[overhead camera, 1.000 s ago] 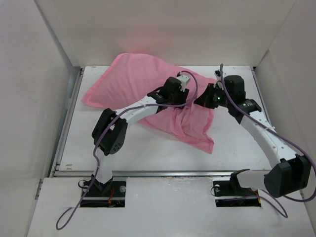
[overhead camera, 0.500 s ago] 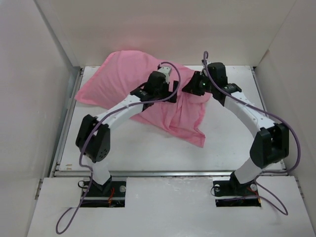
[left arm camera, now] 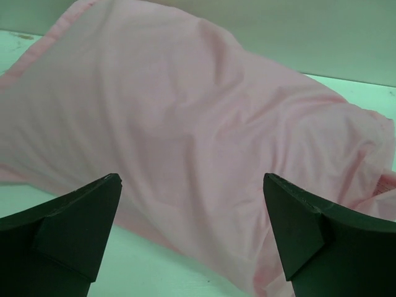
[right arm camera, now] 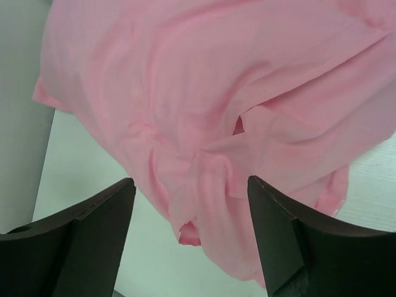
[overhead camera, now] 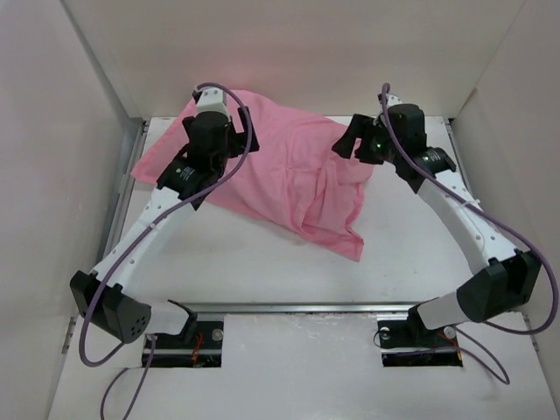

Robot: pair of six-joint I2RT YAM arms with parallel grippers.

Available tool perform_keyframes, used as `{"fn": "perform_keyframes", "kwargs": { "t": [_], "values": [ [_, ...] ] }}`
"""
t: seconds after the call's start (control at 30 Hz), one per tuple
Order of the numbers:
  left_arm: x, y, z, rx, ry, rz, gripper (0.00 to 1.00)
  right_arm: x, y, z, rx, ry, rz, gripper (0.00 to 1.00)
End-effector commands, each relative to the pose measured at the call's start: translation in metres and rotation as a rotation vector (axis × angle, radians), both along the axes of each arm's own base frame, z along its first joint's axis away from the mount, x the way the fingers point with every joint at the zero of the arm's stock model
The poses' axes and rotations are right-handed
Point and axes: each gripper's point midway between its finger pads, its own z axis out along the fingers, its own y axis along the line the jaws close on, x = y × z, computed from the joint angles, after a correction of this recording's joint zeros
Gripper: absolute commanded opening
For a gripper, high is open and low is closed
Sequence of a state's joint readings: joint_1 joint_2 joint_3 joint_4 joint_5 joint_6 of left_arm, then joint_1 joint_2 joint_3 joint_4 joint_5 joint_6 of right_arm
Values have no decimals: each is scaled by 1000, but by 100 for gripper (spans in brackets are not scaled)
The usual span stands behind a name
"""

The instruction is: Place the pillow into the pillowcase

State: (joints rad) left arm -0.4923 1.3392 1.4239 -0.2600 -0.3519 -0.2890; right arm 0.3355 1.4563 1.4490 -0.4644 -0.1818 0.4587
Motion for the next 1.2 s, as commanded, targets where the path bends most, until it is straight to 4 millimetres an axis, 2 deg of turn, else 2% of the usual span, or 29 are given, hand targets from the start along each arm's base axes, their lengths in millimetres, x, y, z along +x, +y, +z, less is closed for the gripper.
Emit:
{"fn": "perform_keyframes", "kwargs": {
  "t": [0.0,0.07,0.17,0.2,0.27,0.3,0.37,0.4,0.43,0.47,0.5,0.53,0.57,0.6,0.63,0.67,0.7,0.73,0.77,0.8,0.83,0.87,0.9,0.93,0.97,1.0,1.07,1.1,1.17],
  "values": [
    [-4,32,0,-3,-11,97,100,-2,-21,36,-51,-106,-84,79],
    [-3,42,9,-17,-36,121,100,-7,-6,35,-14,-123,4,78],
    [6,50,17,-41,-67,110,100,-1,25,14,38,-60,152,70],
    [9,53,19,-37,-70,107,100,8,34,-13,41,11,173,70],
    [17,65,9,-24,-29,132,100,12,54,-31,76,64,251,70],
    [20,69,2,-15,-9,143,100,22,59,-63,74,133,252,70],
    [26,78,-5,-15,10,157,100,36,61,-84,51,179,228,70],
    [30,80,-12,-3,26,154,100,57,49,-88,-6,163,132,72],
    [31,82,-12,-7,27,152,100,71,43,-115,-58,208,75,74],
    [34,87,-22,-9,52,149,100,78,31,-129,-99,245,22,74],
    [39,89,-26,-3,56,148,100,98,2,-137,-163,241,-86,77],
    [42,92,-30,-4,66,150,100,119,-11,-126,-171,206,-141,77],
    [48,98,-35,5,79,155,100,132,-26,-149,-202,249,-187,78],
    [50,99,-39,0,90,147,100,145,-41,-150,-213,254,-228,78],
    [54,102,-36,-6,85,146,100,172,-61,-116,-201,181,-273,78],
    [57,104,-32,-1,77,141,100,184,-69,-129,-216,200,-282,78],
    [60,111,-31,7,77,146,100,185,-77,-123,-229,211,-286,78],
    [63,113,-38,5,92,145,100,194,-80,-95,-212,155,-285,78],
    [64,118,-30,10,75,151,100,193,-81,-93,-222,154,-278,78],
    [68,125,-28,6,73,162,100,185,-81,-62,-223,98,-260,78],
    [72,129,-30,13,74,161,100,182,-79,-44,-207,52,-242,79],
    [72,132,-31,18,74,159,100,170,-78,-53,-207,74,-230,81],
    [72,136,-31,15,75,162,100,153,-79,-13,-179,-1,-225,82],
    [74,144,-36,25,87,167,100,145,-82,-2,-176,-36,-240,87],
    [75,148,-48,28,113,176,100,129,-87,-27,-198,21,-245,92],
    [72,151,-64,28,149,176,100,111,-94,-7,-198,-16,-267,93],
    [67,164,-83,0,170,217,100,90,-107,-20,-218,12,-323,95],
    [58,168,-113,-28,217,231,100,74,-120,-56,-250,89,-357,95],
    [55,181,-115,-70,177,227,100,58,-134,-61,-235,90,-411,95]
  ]
}}
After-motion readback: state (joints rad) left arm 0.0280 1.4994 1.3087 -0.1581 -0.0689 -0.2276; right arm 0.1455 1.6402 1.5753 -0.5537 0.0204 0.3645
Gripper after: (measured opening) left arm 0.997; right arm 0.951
